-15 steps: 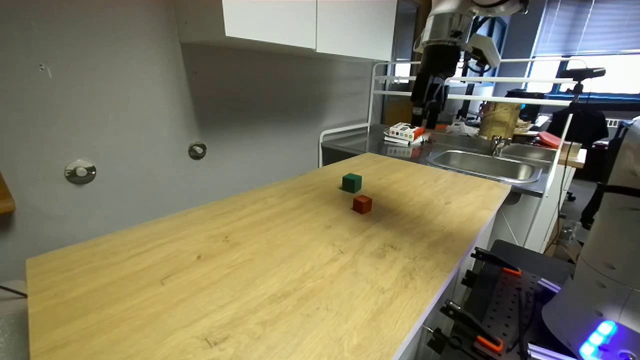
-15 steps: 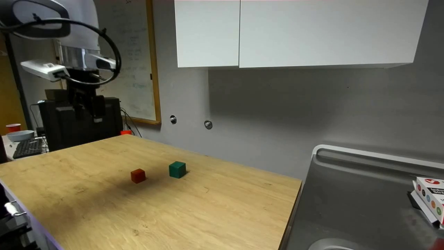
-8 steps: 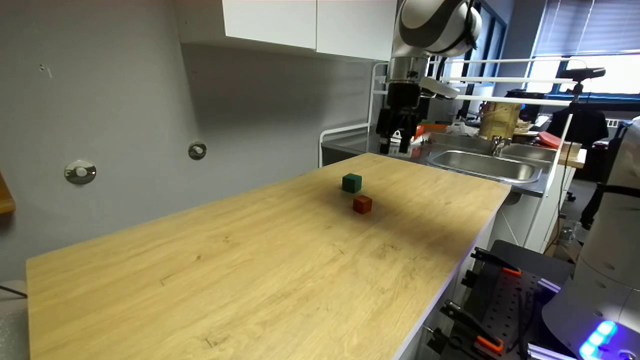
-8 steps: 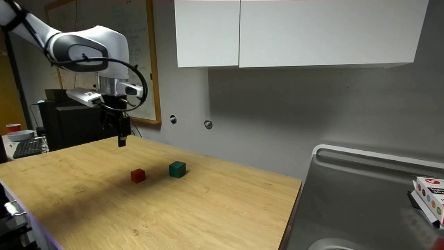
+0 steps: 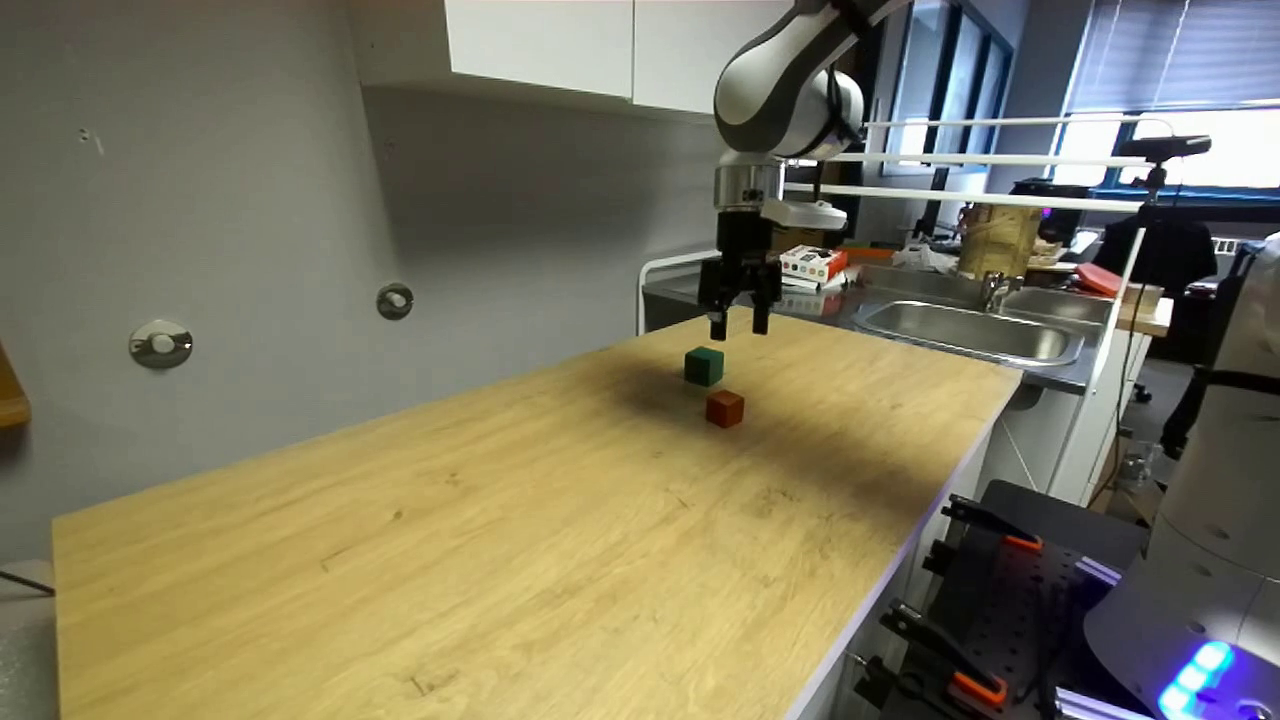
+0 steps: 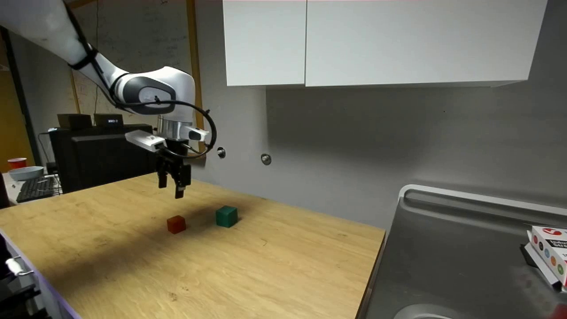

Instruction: Put the red block on the green block

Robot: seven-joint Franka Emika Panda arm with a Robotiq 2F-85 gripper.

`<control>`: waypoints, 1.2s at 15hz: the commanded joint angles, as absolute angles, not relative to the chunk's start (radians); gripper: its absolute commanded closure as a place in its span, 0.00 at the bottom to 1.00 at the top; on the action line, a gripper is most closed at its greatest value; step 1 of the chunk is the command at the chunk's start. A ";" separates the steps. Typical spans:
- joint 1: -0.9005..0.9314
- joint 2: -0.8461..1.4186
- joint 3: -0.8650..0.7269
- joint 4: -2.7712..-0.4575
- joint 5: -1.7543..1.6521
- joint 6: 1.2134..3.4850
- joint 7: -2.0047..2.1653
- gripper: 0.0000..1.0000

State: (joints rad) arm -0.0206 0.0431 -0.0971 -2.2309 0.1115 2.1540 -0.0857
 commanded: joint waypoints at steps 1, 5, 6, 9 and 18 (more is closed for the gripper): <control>-0.045 0.188 -0.083 -2.102 0.144 2.115 -0.080 0.00; -0.058 0.303 -0.071 -2.050 0.168 2.102 -0.080 0.00; -0.059 0.325 -0.068 -2.044 0.168 2.099 -0.079 0.00; -0.064 0.381 -0.063 -2.025 0.163 2.086 -0.074 0.00; -0.074 0.405 -0.067 -1.990 0.142 2.040 -0.057 0.80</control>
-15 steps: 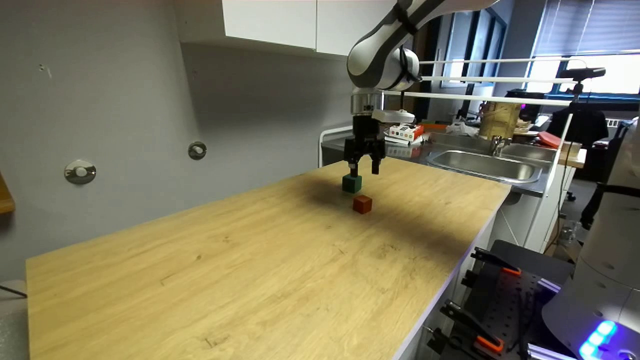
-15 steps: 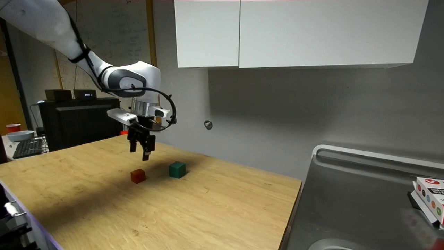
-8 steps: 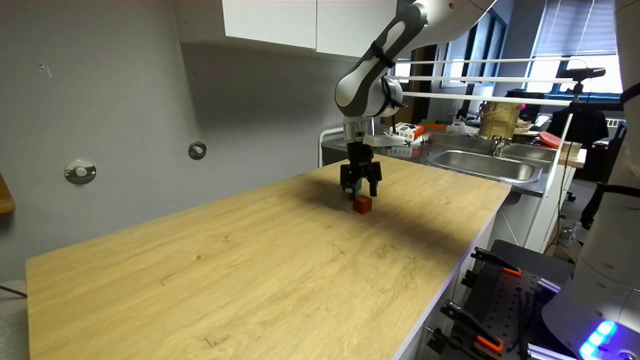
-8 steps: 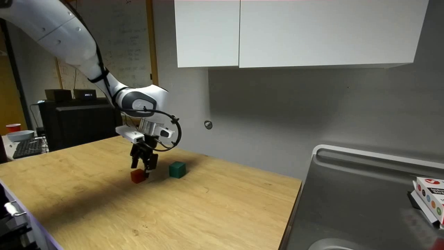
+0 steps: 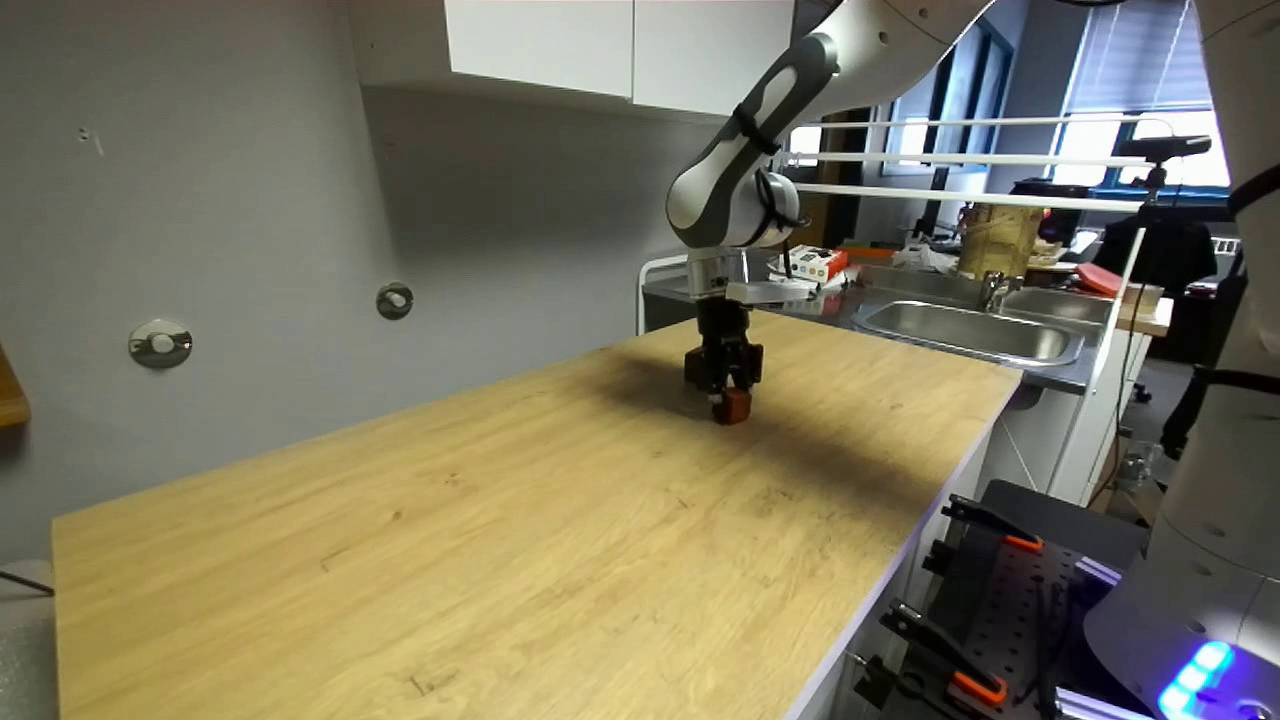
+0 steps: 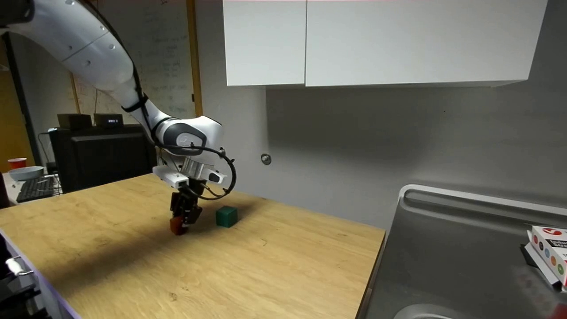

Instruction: Put the red block on the green block

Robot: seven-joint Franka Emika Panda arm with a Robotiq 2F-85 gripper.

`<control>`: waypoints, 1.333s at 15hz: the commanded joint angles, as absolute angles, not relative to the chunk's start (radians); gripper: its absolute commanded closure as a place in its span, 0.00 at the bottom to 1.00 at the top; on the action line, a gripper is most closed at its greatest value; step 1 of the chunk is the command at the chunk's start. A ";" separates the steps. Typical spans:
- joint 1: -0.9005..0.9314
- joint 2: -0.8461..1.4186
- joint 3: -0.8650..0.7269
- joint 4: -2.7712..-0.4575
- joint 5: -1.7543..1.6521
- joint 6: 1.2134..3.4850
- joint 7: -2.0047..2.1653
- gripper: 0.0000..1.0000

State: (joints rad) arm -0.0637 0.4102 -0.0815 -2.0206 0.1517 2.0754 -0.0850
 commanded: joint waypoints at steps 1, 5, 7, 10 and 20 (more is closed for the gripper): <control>-0.071 0.398 -0.068 -1.983 0.138 2.035 -0.055 0.81; -0.068 0.368 -0.075 -1.932 0.113 2.013 -0.044 0.81; -0.071 0.355 -0.079 -1.883 0.101 1.993 -0.042 0.81; -0.087 0.353 -0.086 -1.798 0.098 1.954 -0.048 0.81; -0.152 0.448 -0.112 -1.664 0.086 1.895 -0.054 0.81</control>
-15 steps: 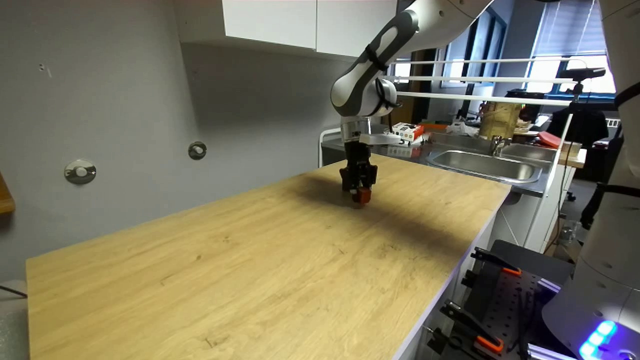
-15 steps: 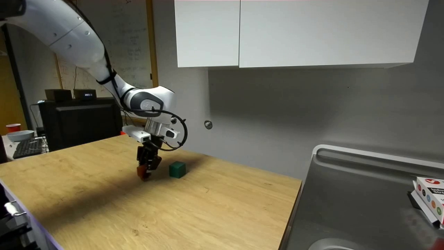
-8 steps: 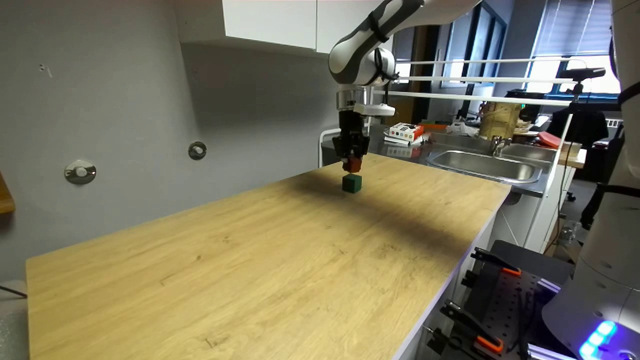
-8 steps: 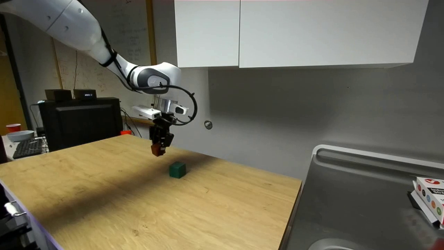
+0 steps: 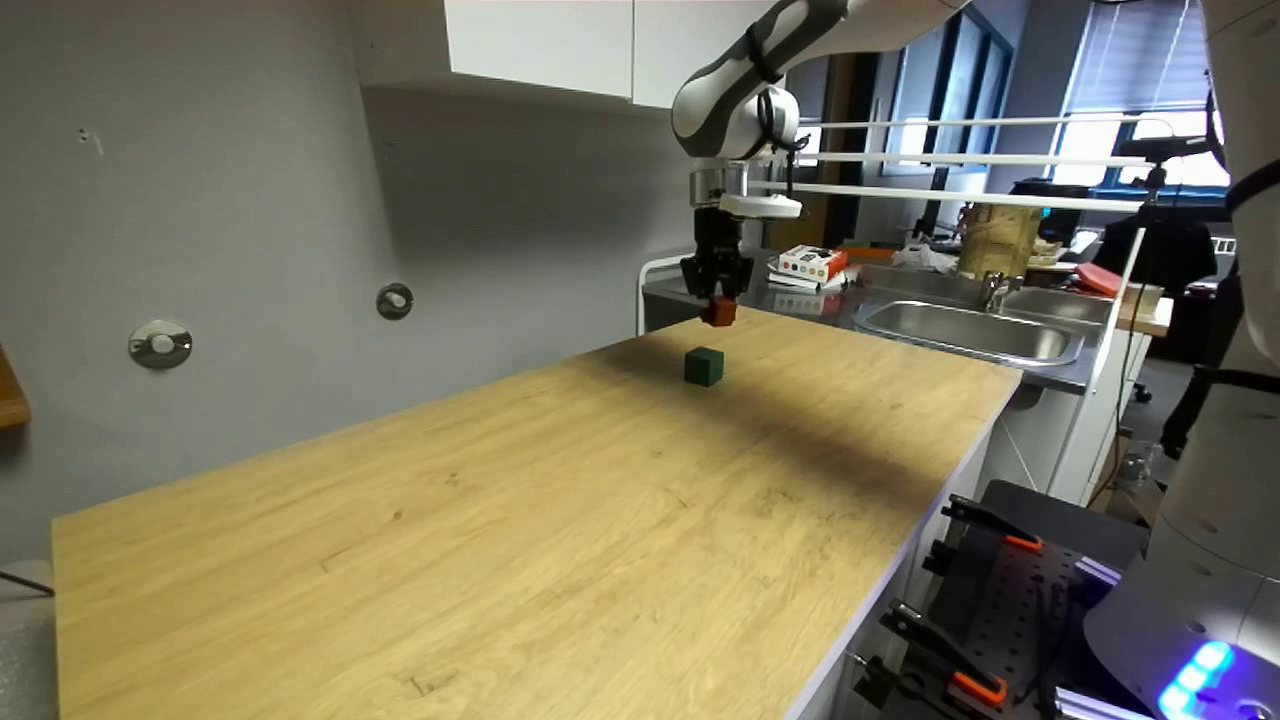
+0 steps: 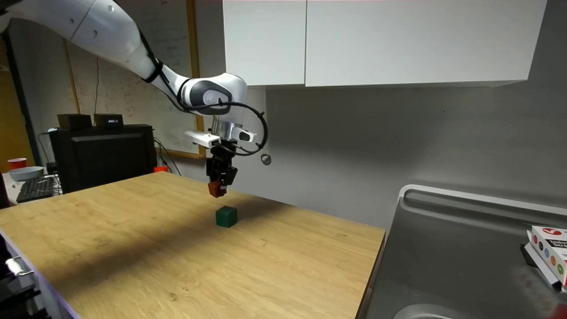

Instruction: Put the red block on the green block

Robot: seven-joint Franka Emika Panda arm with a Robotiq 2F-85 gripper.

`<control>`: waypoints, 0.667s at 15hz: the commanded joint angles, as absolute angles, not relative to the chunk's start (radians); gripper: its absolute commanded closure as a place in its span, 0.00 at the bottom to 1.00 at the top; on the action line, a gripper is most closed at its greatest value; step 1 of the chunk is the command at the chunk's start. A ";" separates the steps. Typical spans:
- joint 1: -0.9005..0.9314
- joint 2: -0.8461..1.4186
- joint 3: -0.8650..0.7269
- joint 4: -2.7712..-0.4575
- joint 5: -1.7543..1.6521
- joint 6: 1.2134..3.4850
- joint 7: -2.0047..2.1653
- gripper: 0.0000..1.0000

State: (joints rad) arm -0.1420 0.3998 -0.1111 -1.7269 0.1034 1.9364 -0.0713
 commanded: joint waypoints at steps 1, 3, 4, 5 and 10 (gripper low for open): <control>-0.156 0.460 -0.112 -1.657 0.086 1.892 -0.055 0.81; -0.160 0.492 -0.110 -1.632 0.088 1.884 -0.054 0.81; -0.160 0.506 -0.108 -1.619 0.087 1.878 -0.054 0.81; -0.160 0.521 -0.107 -1.606 0.087 1.871 -0.054 0.81; -0.156 0.583 -0.104 -1.539 0.083 1.847 -0.051 0.81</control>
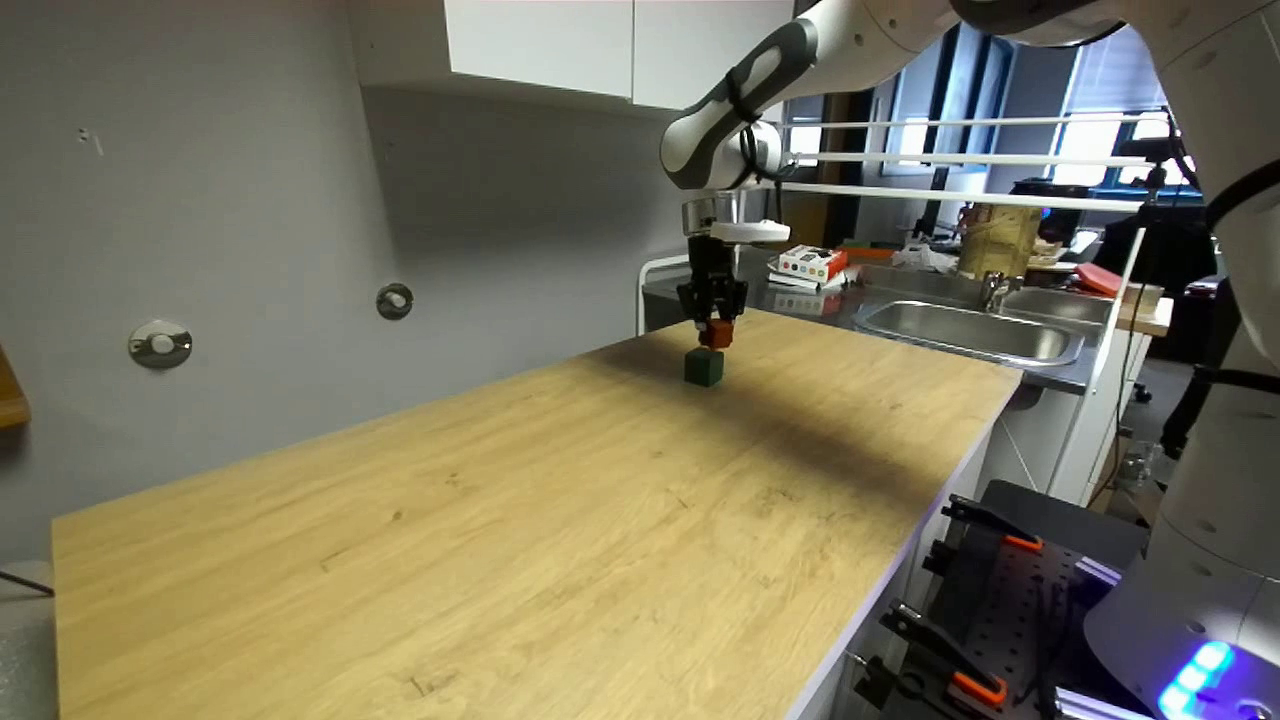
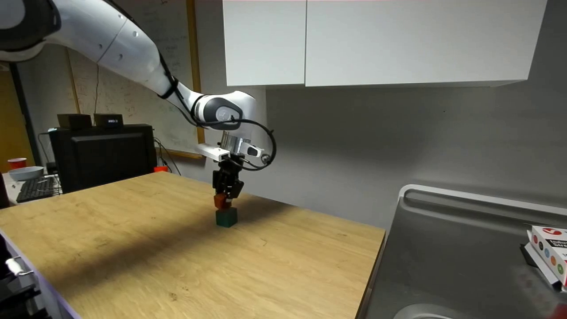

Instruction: Put the red block on the green block

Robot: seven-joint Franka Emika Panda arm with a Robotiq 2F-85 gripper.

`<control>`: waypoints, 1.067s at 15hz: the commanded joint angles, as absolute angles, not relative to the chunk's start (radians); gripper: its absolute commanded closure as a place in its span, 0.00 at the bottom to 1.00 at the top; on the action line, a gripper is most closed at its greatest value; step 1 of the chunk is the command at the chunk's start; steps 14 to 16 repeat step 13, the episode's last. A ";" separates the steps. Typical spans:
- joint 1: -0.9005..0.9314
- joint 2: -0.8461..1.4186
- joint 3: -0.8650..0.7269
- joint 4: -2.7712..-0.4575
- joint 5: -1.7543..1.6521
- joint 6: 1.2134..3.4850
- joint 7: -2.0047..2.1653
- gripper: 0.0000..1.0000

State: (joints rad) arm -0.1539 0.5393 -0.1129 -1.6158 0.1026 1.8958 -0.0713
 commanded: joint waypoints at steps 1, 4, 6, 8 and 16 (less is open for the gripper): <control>-0.156 0.592 -0.103 -1.529 0.083 1.842 -0.051 0.81; -0.154 0.626 -0.099 -1.497 0.084 1.824 -0.049 0.81; -0.153 0.644 -0.098 -1.481 0.083 1.812 -0.048 0.31; -0.152 0.655 -0.098 -1.469 0.083 1.804 -0.047 0.18; -0.147 0.658 -0.097 -1.457 0.079 1.768 -0.041 0.00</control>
